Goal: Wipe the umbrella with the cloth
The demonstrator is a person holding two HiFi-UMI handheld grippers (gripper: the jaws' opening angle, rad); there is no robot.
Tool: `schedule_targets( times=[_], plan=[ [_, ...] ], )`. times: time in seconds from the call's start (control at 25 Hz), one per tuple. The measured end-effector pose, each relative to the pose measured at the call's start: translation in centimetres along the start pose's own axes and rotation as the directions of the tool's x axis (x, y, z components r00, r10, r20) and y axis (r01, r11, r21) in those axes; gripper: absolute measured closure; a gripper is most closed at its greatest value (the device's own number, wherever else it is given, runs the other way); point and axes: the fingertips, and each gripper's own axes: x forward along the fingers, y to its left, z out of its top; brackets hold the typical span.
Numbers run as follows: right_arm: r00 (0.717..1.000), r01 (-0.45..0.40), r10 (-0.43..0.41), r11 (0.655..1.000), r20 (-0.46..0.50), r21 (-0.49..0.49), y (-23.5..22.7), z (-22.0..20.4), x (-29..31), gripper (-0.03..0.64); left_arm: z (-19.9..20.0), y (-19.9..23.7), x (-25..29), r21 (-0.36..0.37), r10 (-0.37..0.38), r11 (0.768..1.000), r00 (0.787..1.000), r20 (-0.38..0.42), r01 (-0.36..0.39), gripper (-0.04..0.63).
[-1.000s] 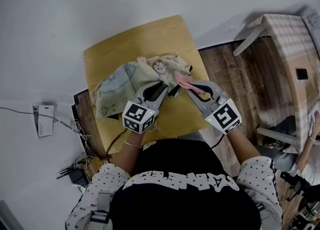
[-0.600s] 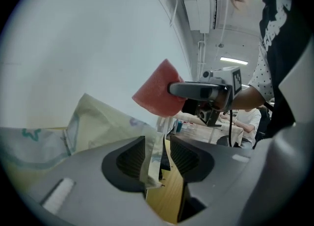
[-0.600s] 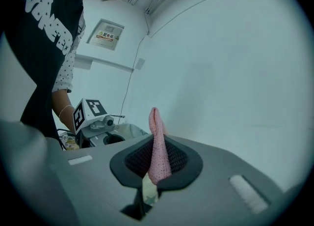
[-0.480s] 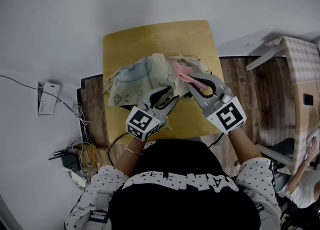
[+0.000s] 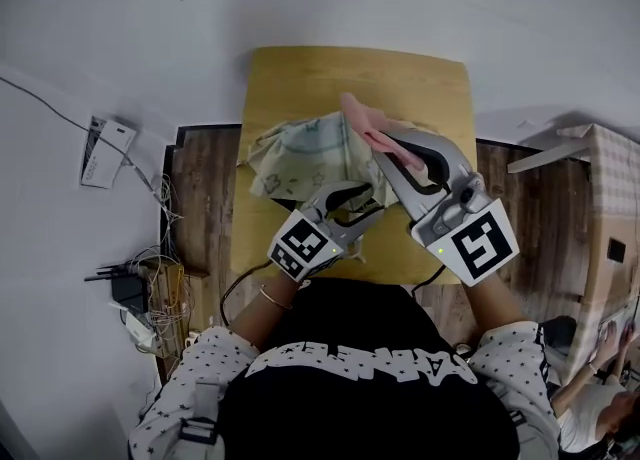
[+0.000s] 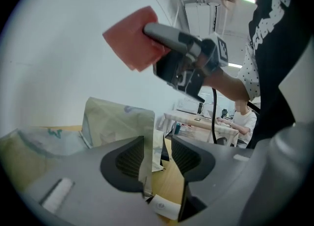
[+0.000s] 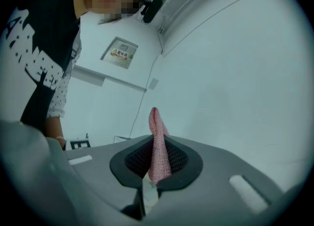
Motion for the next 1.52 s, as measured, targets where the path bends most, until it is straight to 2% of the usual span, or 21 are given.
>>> schedule_targets(
  times=[0.12,0.24,0.36,0.52,0.64,0.8,0.88,1.0,1.08,1.16,1.24,1.44,1.52],
  plan=[
    [0.992,-0.085,0.076,0.992,0.100,0.097,1.7,2.6,2.7,0.584,-0.6,-0.3,0.0,0.021,-0.035,0.999,0.999,-0.021,0.036,0.417],
    [0.979,-0.148,0.121,0.975,0.162,0.166,3.0,3.2,5.7,0.584,-0.9,-0.5,0.0,0.027,-0.064,0.998,0.998,-0.025,0.065,0.416],
    [0.985,-0.145,0.125,0.974,0.123,0.172,3.7,0.9,8.6,0.584,-1.3,-0.1,-0.5,0.011,-0.074,0.997,0.997,-0.023,0.074,0.416],
    [0.999,-0.050,0.049,0.972,0.007,0.229,2.7,-3.9,10.9,0.584,-2.5,1.6,-2.8,-0.033,-0.032,0.999,0.999,-0.025,0.031,0.416],
    [0.995,0.032,-0.011,0.978,-0.101,0.208,1.8,-7.6,11.3,0.584,-3.5,3.3,-5.4,-0.093,0.030,0.995,0.999,-0.020,-0.032,0.417],
    [0.981,0.070,-0.039,0.986,-0.192,0.154,1.5,-10.6,11.0,0.584,-3.1,6.4,-9.8,-0.146,0.164,0.976,0.986,0.025,-0.158,0.417],
    [0.973,0.070,-0.045,0.992,-0.227,0.101,1.8,-11.5,11.0,0.584,-2.1,8.2,-12.0,-0.135,0.251,0.960,0.968,0.031,-0.245,0.417],
    [0.967,0.070,-0.055,0.996,-0.250,0.051,1.9,-12.4,11.0,0.584,-0.8,10.9,-14.9,-0.062,0.382,0.923,0.924,0.026,-0.380,0.417],
    [0.964,0.062,-0.056,0.998,-0.261,0.015,2.0,-13.0,11.1,0.584,-1.2,12.5,-15.9,-0.031,0.429,0.903,0.903,-0.002,-0.429,0.394],
    [0.959,0.063,-0.063,0.998,-0.276,-0.007,1.9,-13.7,10.8,0.584,-2.5,13.6,-16.0,-0.066,0.432,0.898,0.901,-0.045,-0.434,0.345],
    [0.952,0.087,-0.086,0.996,-0.294,-0.011,1.4,-14.4,10.4,0.584,-3.5,14.0,-15.6,-0.120,0.408,0.903,0.911,-0.062,-0.413,0.324],
    [0.925,0.172,-0.165,0.985,-0.342,-0.011,-1.0,-16.6,8.8,0.584,-4.4,13.8,-14.0,-0.157,0.361,0.916,0.930,-0.077,-0.368,0.324],
    [0.926,0.180,-0.170,0.984,-0.338,-0.003,-1.2,-16.8,8.4,0.583,-4.2,13.9,-13.9,-0.163,0.362,0.916,0.930,-0.058,-0.367,0.416]
  ],
)
